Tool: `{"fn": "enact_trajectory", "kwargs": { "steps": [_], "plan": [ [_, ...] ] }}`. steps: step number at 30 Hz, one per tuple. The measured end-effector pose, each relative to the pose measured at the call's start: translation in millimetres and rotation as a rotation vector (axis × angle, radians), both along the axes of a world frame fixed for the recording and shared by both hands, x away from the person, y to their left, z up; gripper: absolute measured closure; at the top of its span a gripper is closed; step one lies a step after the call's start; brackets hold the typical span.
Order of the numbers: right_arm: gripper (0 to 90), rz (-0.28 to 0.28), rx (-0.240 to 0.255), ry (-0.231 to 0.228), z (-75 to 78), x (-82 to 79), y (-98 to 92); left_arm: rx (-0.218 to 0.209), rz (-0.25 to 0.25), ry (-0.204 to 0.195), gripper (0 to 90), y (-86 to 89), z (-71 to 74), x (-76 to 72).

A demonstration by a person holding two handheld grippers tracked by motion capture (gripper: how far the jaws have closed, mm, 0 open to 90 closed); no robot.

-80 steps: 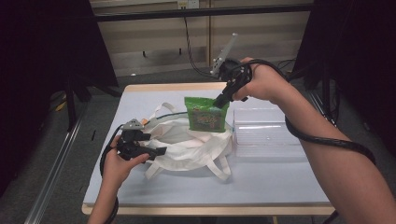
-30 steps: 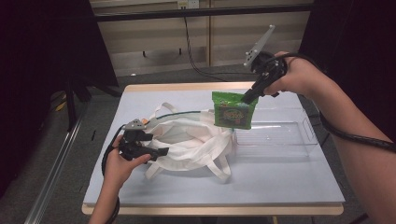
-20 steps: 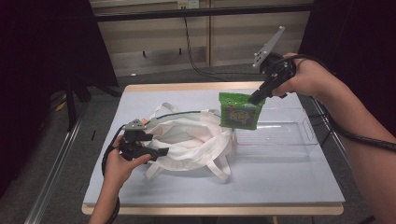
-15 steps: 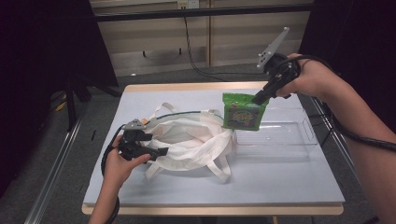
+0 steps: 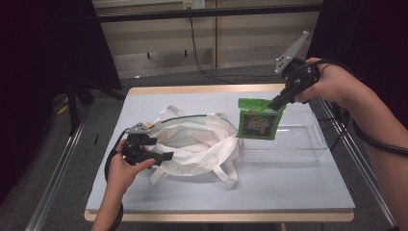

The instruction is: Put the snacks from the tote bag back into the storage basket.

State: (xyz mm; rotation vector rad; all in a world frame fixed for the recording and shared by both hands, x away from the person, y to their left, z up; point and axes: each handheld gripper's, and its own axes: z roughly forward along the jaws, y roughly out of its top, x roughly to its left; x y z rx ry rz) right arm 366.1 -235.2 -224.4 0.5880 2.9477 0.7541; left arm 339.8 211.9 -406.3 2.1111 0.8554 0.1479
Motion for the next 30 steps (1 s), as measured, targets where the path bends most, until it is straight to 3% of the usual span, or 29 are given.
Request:
{"fn": "enact_trajectory", "kwargs": {
  "steps": [15, 23, 30],
  "plan": [
    [90.0, -0.026, 0.0, -0.012, 1.2, -5.5, -22.4, 0.006, -0.003, 0.004, 8.2, -2.5, -1.2, 0.7],
    [90.0, -0.025, -0.02, 0.001, -13.3, -3.2, -28.2, 0.017, -0.003, -0.002, 8.1, -2.5, -1.5, 1.3],
    [90.0, 0.015, -0.031, -0.034, -23.7, -0.4, -35.0, 0.016, 0.0, 0.001, 8.1, -2.6, -1.2, 1.8]
  ]
}}
